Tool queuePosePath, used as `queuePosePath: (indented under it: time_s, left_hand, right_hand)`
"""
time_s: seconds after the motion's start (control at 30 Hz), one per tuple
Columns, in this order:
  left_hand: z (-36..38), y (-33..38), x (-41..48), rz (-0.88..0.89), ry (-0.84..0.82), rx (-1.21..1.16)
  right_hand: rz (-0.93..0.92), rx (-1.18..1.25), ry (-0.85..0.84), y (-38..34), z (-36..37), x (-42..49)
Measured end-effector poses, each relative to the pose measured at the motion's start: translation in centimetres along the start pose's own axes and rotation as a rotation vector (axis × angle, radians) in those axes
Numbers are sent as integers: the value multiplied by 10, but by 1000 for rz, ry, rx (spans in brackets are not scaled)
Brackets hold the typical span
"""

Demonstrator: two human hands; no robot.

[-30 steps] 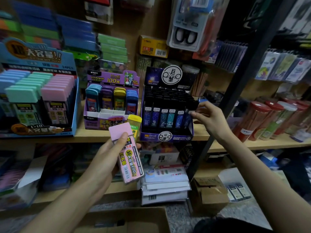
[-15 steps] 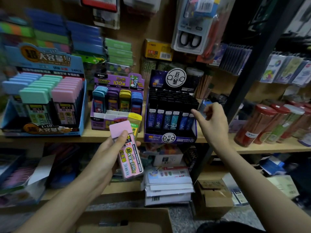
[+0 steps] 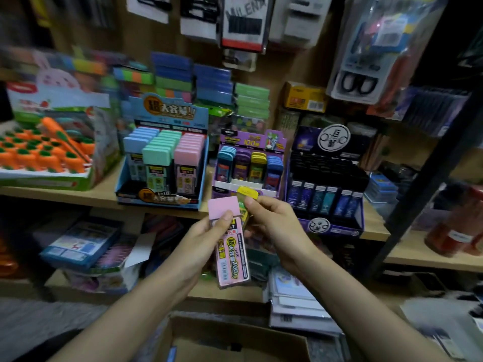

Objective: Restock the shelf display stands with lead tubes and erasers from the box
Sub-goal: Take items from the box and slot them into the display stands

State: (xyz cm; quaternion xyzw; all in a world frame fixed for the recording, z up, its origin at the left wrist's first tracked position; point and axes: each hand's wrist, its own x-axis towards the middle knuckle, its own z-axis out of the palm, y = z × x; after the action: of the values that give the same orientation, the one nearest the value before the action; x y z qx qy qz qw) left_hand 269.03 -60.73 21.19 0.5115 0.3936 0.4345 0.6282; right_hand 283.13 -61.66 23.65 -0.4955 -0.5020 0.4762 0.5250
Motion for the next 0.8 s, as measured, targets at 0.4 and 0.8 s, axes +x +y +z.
queuePosePath:
  time_s: [0.4, 0.8]
  left_hand:
    - [-70, 27, 9, 75, 134, -42]
    - [-85, 28, 4, 78, 173, -45]
  right_hand:
    - [-366, -481, 394, -63, -47, 89]
    - [-427, -872, 255, -38, -53, 122]
